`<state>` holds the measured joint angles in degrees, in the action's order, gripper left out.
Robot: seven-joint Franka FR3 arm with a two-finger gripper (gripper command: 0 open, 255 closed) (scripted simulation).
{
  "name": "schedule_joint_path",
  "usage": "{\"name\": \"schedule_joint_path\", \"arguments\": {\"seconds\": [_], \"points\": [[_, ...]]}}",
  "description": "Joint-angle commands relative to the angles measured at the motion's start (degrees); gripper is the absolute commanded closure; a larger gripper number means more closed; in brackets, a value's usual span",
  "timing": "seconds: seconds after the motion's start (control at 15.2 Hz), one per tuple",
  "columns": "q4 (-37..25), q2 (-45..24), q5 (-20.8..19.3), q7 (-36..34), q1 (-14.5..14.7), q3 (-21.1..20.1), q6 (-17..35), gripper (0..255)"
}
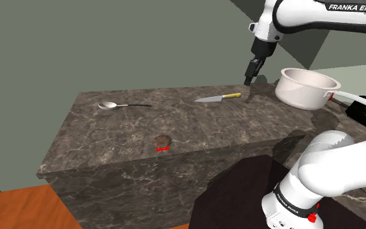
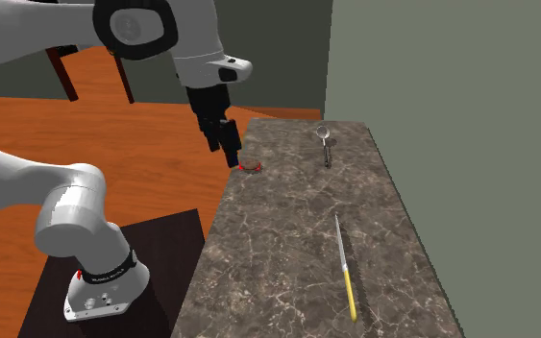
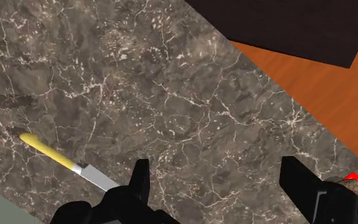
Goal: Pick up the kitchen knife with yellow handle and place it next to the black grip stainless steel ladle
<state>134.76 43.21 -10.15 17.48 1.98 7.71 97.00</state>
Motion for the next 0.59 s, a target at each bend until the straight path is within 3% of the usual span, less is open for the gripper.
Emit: {"name": "schedule_joint_path", "arguments": {"seconds": [0.0, 0.53], "points": [[0.74, -2.08, -1.23, 4.93, 0.56, 2.91, 2.91, 0], [-2.1, -15.42, -3.12, 24.57, 3.75, 14.53, 13.43, 0]]}}
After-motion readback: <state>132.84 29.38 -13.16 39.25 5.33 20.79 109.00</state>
